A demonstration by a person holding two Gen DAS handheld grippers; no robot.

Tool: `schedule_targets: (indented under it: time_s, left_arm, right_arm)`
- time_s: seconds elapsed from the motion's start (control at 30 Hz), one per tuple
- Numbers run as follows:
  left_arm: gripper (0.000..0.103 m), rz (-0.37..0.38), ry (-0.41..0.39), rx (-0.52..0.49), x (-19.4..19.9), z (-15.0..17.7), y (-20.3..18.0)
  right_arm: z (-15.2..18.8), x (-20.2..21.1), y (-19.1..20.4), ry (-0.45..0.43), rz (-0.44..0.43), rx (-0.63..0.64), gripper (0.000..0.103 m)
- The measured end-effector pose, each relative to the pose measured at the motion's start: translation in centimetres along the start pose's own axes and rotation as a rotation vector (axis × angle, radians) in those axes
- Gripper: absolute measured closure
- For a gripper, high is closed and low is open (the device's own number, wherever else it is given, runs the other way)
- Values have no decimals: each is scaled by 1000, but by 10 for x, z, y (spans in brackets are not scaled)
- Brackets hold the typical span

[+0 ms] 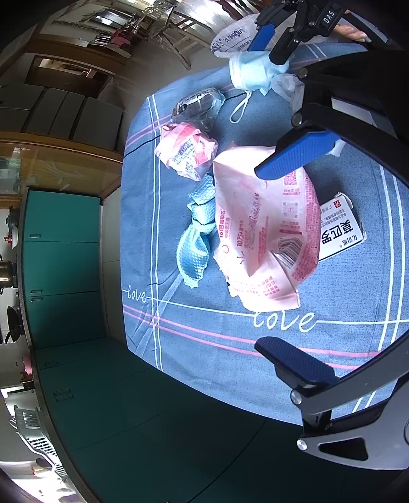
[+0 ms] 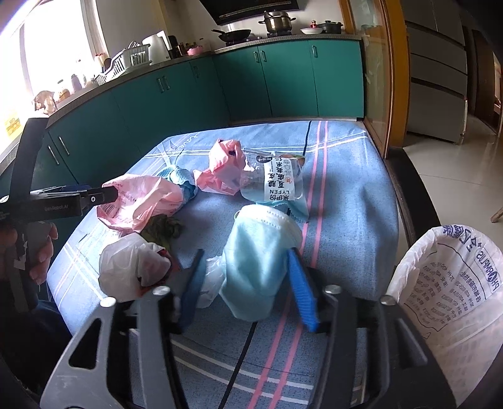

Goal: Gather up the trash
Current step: 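Lift the blue mask with the right tool while the left tool reaches for the pink bag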

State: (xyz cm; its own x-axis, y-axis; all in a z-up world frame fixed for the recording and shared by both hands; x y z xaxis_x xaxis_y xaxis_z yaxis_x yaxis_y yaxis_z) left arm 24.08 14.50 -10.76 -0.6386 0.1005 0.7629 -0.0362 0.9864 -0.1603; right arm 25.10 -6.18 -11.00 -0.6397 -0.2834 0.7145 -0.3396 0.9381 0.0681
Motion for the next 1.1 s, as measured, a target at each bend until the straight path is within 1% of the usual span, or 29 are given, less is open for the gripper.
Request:
schedule_targets:
  time_s: [0.4, 0.53, 0.87, 0.9, 0.97, 1.03, 1.1]
  left_arm:
    - [3, -11, 19, -15, -5, 2, -3]
    - [3, -29, 51, -30, -11, 7, -4]
    - [4, -6, 74, -79, -15, 13, -16]
    - [5, -1, 75, -83, -15, 13, -18]
    - [10, 13, 78, -88, -16, 13, -21]
    - [19, 18, 83, -90, -17, 14, -22]
    - [26, 26, 92, -90, -18, 16, -23]
  right_arm:
    - [2, -4, 2, 15, 12, 8, 44]
    - [4, -7, 2, 24, 29, 8, 39]
    - [8, -13, 6, 41, 35, 21, 37]
    - [8, -13, 6, 41, 35, 21, 37]
    - [8, -13, 6, 42, 35, 22, 37]
    - [8, -14, 6, 43, 36, 21, 37]
    - [9, -15, 7, 46, 37, 20, 36]
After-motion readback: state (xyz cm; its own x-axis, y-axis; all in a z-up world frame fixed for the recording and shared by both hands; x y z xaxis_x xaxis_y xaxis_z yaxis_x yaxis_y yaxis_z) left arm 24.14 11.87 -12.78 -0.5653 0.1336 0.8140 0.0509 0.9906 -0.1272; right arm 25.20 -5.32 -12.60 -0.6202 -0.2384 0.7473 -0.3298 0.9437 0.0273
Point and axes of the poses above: each gripper's, at about its wrist camera, not at the fingertips, and x roughly against the way its jaws point, y to its left, z to its underside, the point moved 7 cm from there along -x, roughly the way its jaws point, and after that the axes turned 13 degrees about z, right-handed, at the moved point
